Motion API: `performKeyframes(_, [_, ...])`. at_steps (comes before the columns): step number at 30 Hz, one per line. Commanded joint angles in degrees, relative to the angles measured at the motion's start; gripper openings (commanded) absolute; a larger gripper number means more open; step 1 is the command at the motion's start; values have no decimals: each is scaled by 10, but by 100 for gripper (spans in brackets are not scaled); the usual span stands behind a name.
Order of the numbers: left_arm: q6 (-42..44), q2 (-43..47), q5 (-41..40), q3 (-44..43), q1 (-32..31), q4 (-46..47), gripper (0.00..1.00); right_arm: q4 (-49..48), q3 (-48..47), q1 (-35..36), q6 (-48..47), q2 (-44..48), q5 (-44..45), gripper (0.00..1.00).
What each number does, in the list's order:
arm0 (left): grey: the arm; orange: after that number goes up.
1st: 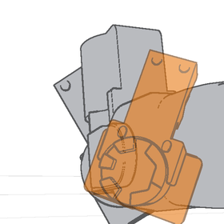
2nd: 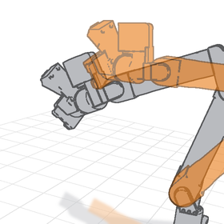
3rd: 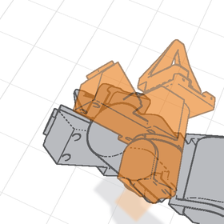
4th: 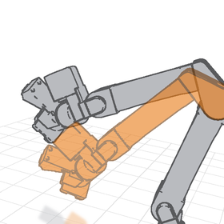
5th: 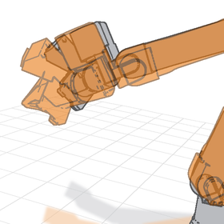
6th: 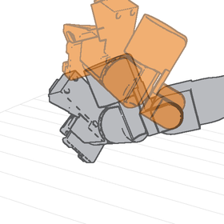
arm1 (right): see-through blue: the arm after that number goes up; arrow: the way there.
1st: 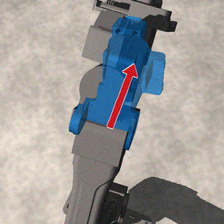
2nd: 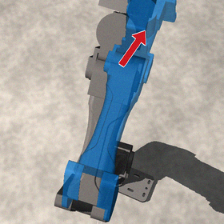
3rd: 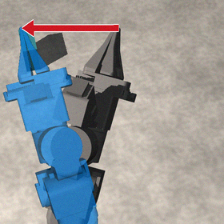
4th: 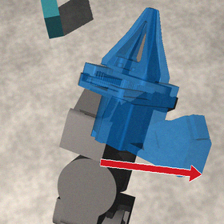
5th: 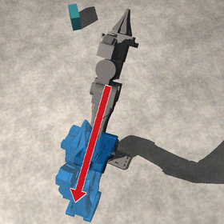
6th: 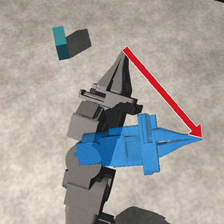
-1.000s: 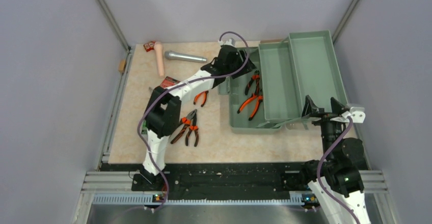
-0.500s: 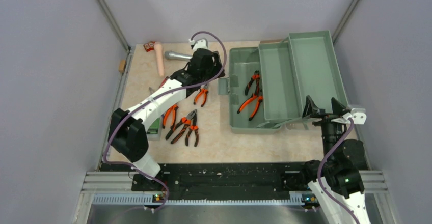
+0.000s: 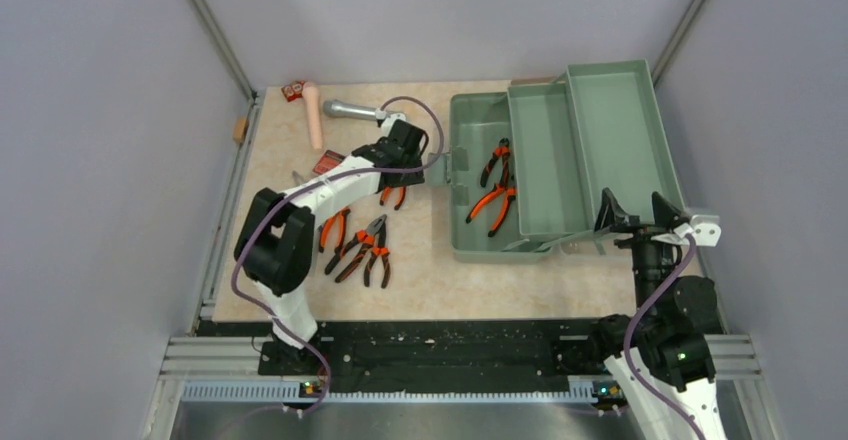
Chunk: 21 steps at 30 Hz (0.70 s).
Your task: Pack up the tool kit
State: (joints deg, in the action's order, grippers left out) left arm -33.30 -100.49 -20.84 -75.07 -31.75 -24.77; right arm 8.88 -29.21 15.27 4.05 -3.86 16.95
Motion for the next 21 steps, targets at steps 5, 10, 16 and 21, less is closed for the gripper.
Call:
performKeyframes(5, [13, -89, -1, -57, 15, -15, 56, -23, 4, 8, -7, 6, 12, 89])
performKeyframes(10, [16, -131, 13, -72, 18, -19, 50, -23, 5, 9, -8, 5, 13, 89])
performKeyframes(16, [7, -166, 26, -77, 21, -17, 44, -24, 6, 9, -8, 3, 13, 89])
performKeyframes(21, [4, -172, 31, -76, 24, -21, 32, -24, 7, 9, -9, 4, 14, 90])
